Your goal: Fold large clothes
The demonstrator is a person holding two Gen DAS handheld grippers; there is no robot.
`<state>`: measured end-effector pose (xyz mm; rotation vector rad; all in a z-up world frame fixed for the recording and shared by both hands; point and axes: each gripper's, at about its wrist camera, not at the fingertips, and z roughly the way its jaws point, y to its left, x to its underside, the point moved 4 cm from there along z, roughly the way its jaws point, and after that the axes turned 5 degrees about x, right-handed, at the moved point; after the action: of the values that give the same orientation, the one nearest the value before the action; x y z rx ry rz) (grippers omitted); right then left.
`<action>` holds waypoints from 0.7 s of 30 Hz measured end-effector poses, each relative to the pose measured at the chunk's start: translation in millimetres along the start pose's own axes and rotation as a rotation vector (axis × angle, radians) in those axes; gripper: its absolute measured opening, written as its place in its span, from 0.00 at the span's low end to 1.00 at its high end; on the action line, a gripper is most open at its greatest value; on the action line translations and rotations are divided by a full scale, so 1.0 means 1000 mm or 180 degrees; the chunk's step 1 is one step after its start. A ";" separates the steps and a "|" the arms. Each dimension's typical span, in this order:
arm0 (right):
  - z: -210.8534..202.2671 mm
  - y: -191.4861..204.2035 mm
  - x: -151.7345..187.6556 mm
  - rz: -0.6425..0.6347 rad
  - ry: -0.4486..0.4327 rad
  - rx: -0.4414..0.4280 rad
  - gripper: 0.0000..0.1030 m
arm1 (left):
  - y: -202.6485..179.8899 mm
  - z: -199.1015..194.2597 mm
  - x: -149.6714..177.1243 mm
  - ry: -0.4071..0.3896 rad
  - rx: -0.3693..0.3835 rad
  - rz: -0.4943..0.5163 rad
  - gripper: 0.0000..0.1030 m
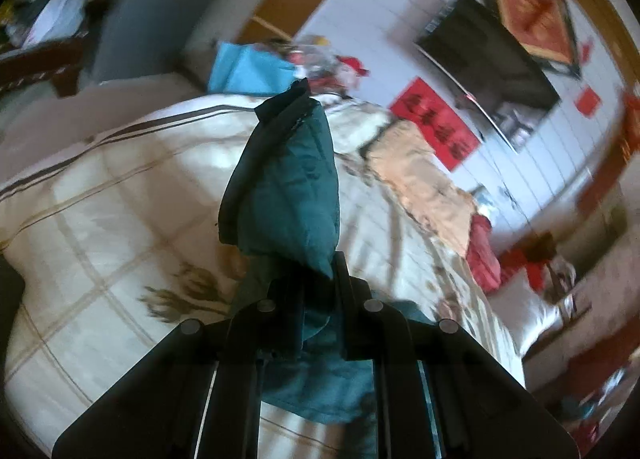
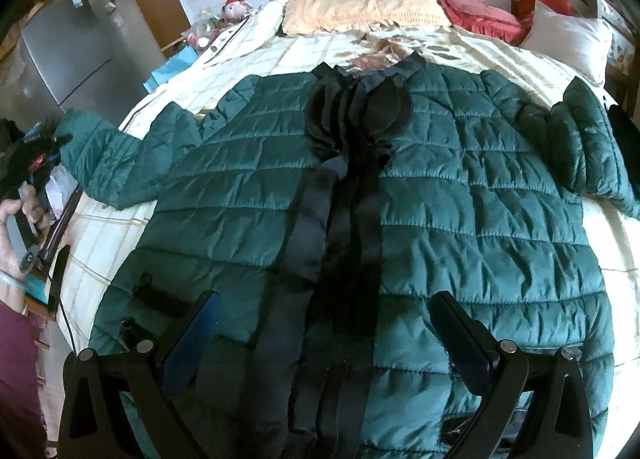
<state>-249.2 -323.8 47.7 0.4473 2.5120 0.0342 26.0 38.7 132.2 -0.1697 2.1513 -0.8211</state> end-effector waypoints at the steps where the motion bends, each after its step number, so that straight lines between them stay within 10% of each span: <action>1: -0.001 -0.001 0.000 0.0007 -0.0011 -0.0002 1.00 | -0.010 0.000 0.004 0.0015 0.0012 0.0061 0.10; 21: -0.023 -0.044 -0.001 0.0198 -0.0206 0.0047 1.00 | -0.183 0.060 0.121 0.0743 0.0486 0.0819 0.09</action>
<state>-274.7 -363.7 61.5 0.5241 2.4359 0.0249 -37.8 -179.5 138.2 0.2892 2.2529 -0.8834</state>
